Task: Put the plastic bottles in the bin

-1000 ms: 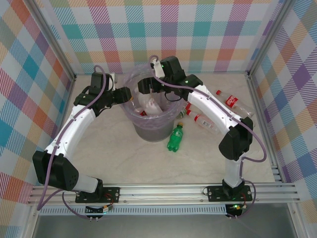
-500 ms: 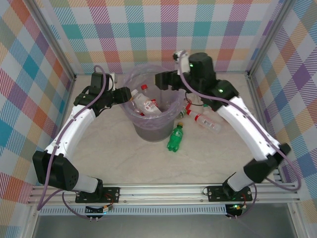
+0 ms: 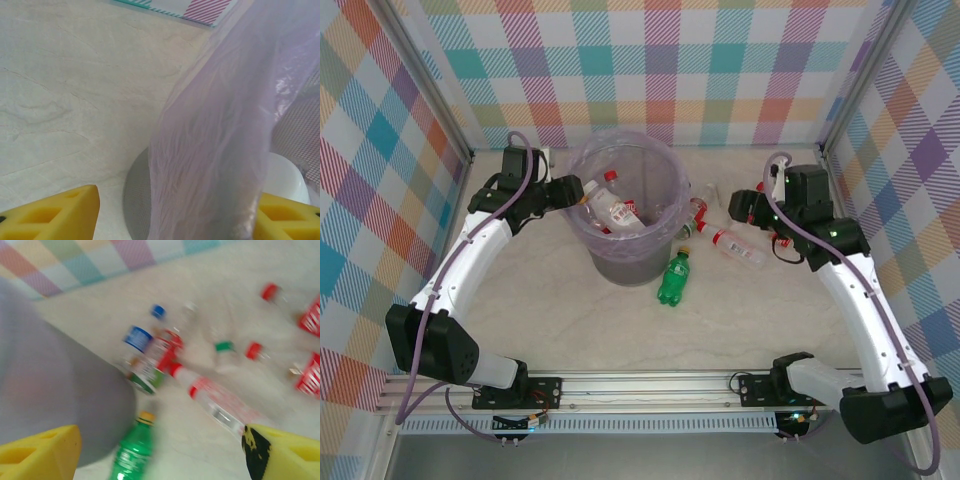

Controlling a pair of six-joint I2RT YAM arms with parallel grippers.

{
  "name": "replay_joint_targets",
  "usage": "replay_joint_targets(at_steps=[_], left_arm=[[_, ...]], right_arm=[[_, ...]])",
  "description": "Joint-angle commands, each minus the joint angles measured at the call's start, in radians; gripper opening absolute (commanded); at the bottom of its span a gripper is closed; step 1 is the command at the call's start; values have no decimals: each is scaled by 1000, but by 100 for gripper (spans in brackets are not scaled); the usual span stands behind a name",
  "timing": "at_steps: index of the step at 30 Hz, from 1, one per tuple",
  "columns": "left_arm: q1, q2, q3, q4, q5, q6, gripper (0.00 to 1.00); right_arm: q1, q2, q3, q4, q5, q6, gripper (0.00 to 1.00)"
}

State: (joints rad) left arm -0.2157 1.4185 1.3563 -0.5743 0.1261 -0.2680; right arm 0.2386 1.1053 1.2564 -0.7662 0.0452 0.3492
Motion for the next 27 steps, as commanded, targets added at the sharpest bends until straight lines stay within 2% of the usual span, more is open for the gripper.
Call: replay_joint_targets(at_steps=[1, 6, 10, 15, 22, 27], left_arm=[[21, 18, 1, -53, -36, 23, 64], [22, 19, 2, -53, -33, 23, 64], [24, 18, 1, -52, -30, 23, 64], [27, 18, 0, -52, -28, 23, 64], [30, 20, 0, -52, -28, 23, 64], [35, 21, 0, -52, -26, 24, 64]], right_arm=[[-68, 18, -28, -93, 28, -53, 83], [-165, 78, -56, -67, 13, -89, 82], [-165, 184, -35, -40, 13, -154, 81], [-163, 382, 55, -40, -32, -246, 75], [-115, 591, 139, -34, -45, -306, 75], [-101, 683, 117, -4, -82, -283, 80]])
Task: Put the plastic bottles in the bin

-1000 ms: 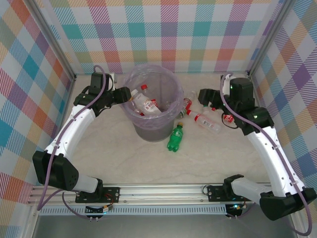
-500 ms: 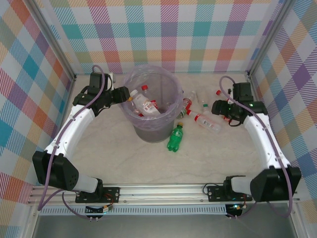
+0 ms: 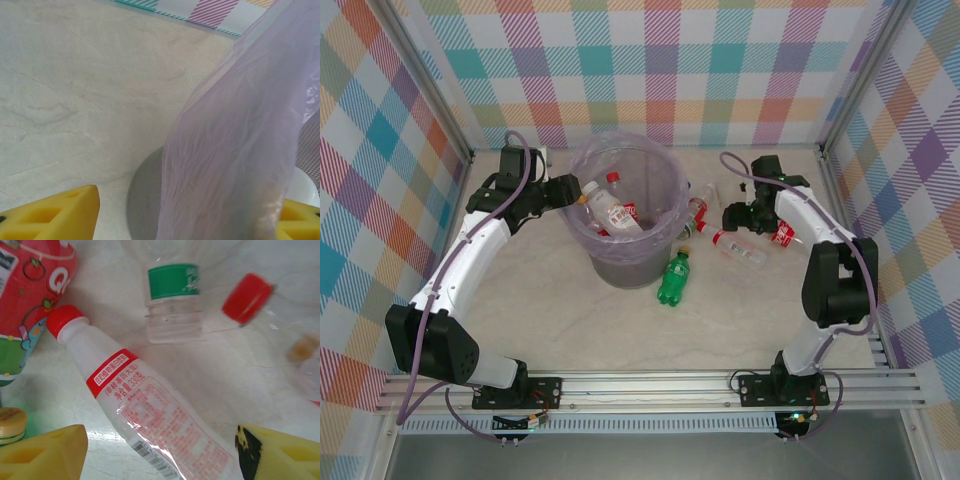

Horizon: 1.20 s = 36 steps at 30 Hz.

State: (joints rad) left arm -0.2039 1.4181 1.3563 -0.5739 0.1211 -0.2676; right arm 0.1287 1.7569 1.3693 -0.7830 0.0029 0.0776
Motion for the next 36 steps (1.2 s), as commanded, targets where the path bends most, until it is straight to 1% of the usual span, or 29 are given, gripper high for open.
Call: replay_joint_targets(at_steps=[1, 3, 5, 7, 12, 16, 18, 21, 22, 23, 25, 28, 31, 36], left_arm=[[23, 21, 0, -52, -20, 23, 64], [24, 21, 0, -52, -18, 23, 64], [24, 21, 0, -53, -19, 22, 64], [24, 21, 0, -52, -20, 23, 64], [26, 22, 0, -52, -19, 23, 64], [26, 24, 0, -53, -18, 22, 64], [26, 24, 0, -51, -18, 22, 64], [26, 29, 0, -50, -12, 22, 64], [25, 30, 0, -51, -10, 21, 64], [26, 32, 1, -51, -8, 21, 64], [26, 31, 1, -50, -5, 19, 64], [26, 21, 0, -51, -13, 20, 64], [26, 15, 0, -52, -16, 21, 64], [27, 15, 0, -52, -17, 23, 64]], right_arm=[[9, 41, -6, 23, -43, -2, 82], [13, 59, -35, 36, -62, 26, 84], [20, 56, -76, 58, -55, 52, 84], [23, 42, -115, 61, -55, 84, 82], [38, -63, -259, 83, -81, 165, 72], [55, -178, -369, 66, -82, 236, 69], [55, -258, -418, 52, -82, 266, 72], [55, -330, -420, 4, -47, 280, 85], [54, -337, -412, -6, -33, 282, 87], [49, -335, -401, -9, -21, 281, 90], [41, -302, -375, -10, -12, 276, 91], [39, -218, -322, 7, 5, 267, 91], [34, -128, -261, -6, 69, 263, 89], [12, -41, -218, 53, 37, 253, 85]])
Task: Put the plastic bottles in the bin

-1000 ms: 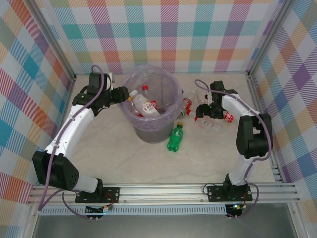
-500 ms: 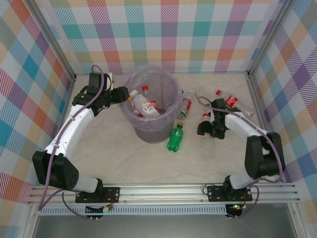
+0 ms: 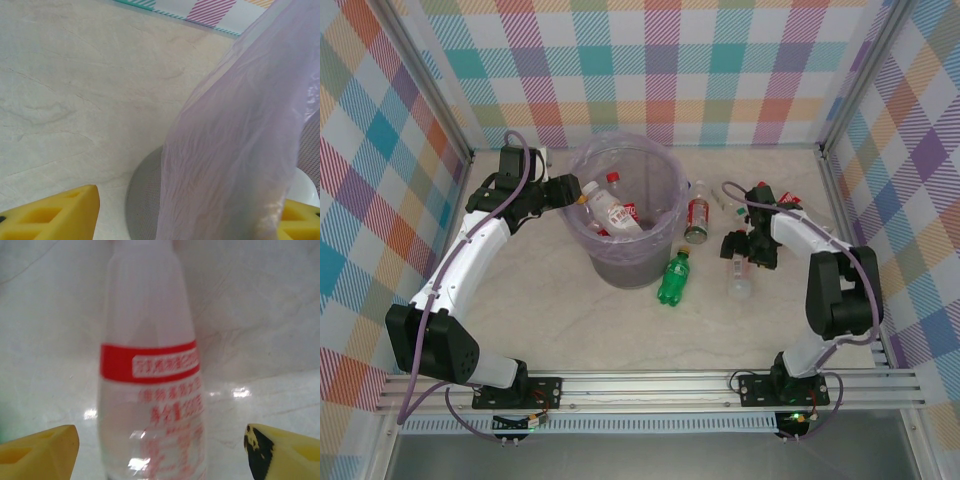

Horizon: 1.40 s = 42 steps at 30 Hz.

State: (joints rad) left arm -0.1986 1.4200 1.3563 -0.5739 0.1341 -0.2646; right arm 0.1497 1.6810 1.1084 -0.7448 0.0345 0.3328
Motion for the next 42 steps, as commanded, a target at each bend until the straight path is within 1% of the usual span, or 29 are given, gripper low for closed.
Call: replay_joint_targets(at_steps=[1, 3, 8, 10, 12, 14, 18, 23, 25, 29, 32, 34, 38, 40, 42], left_arm=[[21, 13, 0, -52, -31, 22, 64], [21, 12, 0, -53, -30, 22, 64], [22, 12, 1, -51, -21, 23, 64], [22, 13, 0, -50, -23, 23, 64], [21, 17, 1, -53, -24, 22, 64], [22, 19, 1, -54, -21, 22, 64], [22, 16, 1, -53, -22, 23, 64], [23, 18, 1, -55, -26, 23, 64], [23, 19, 1, -55, -24, 23, 64], [24, 13, 1, -53, -19, 21, 64], [23, 12, 1, -52, -16, 19, 64], [24, 11, 1, -53, -17, 19, 64], [24, 14, 0, -51, -11, 17, 64], [24, 14, 0, -50, -10, 18, 64], [23, 14, 0, -50, -11, 16, 64]], right_arm=[[-9, 52, 51, 17, 5, -6, 84], [-9, 85, 62, 24, -2, -12, 82], [-9, 112, 48, 44, -18, -21, 81], [-9, 111, 42, 46, -22, -24, 78], [-9, 96, 31, 52, -24, -28, 71], [-9, 71, 19, 50, -29, -28, 68], [-9, -41, -27, 46, -73, -8, 62], [-9, -225, -79, -1, -109, 10, 60], [-9, -300, -105, -11, -132, 13, 56], [-9, -469, -124, -65, -170, 13, 56], [-9, -582, -101, -100, -186, 23, 56], [-9, -628, -70, -119, -201, 27, 54], [-9, -664, -12, -149, -218, 34, 53], [-9, -687, 17, -111, -268, 45, 53], [-6, -679, 84, -85, -325, 53, 53]])
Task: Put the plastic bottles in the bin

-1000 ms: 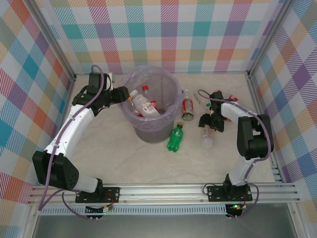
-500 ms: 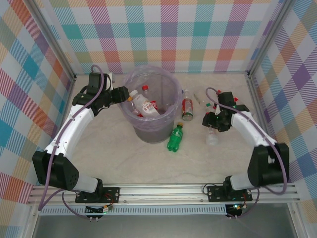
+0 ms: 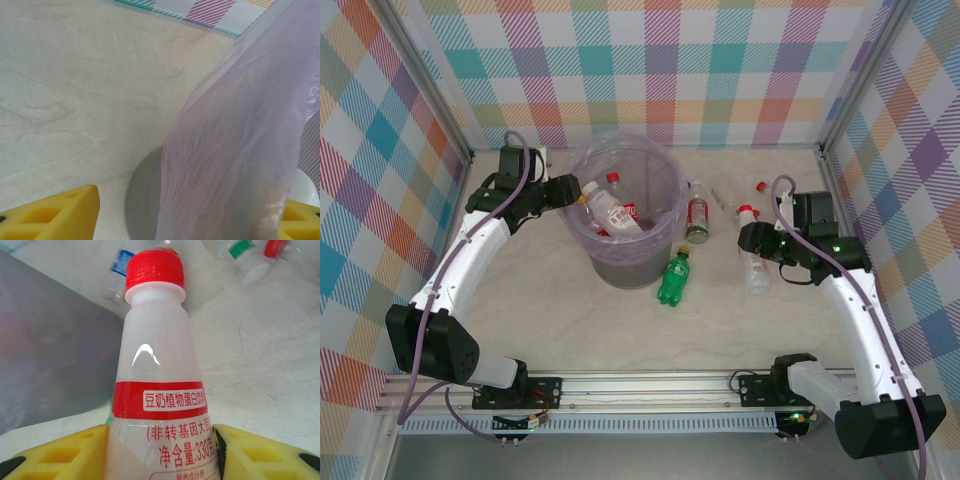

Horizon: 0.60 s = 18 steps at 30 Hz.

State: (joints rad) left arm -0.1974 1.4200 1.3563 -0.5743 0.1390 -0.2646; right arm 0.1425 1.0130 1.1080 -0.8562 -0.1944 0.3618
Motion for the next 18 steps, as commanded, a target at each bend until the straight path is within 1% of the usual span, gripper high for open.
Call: replay_joint_targets(at_steps=[1, 4, 6, 9, 12, 15, 18], left_arm=[[23, 13, 0, -50, -16, 17, 64], [23, 17, 0, -50, -12, 14, 64], [22, 19, 0, -48, -10, 13, 64], [22, 21, -2, -50, -7, 13, 64], [22, 20, -1, -48, -1, 8, 64], [22, 20, -4, -42, 12, 2, 64], [22, 21, -3, -45, 14, 2, 64]], right_arm=[[9, 1, 130, 42, -118, 30, 53], [53, 53, 254, 148, -215, 56, 54], [117, 109, 340, 221, -237, 68, 53], [259, 253, 516, 258, -178, 25, 53], [373, 416, 681, 274, -138, -20, 53], [451, 572, 819, 263, -93, -79, 53], [477, 698, 896, 241, -87, -125, 52]])
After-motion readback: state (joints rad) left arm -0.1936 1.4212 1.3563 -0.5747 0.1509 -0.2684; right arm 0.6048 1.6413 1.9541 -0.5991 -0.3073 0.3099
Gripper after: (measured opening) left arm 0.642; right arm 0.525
